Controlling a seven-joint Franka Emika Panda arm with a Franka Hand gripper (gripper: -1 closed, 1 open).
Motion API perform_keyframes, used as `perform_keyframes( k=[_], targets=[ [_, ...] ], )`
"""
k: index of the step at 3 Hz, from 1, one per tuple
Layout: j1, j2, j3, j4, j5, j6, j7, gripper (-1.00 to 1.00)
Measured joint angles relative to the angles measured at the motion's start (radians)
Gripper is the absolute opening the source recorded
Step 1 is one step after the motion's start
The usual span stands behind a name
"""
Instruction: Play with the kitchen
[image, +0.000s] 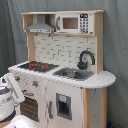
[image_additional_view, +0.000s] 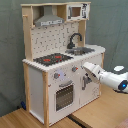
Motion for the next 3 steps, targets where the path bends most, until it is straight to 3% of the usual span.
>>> perform_keyframes(
  k=[1,3],
  targets=[
    [0.036,-0.006,-0.038,0.006,0.0,-0.013,-0.087,1.0],
    [0.051,-0.018,-0.132,0.035,-0.001,-0.018,-0.272,1.0]
  ],
)
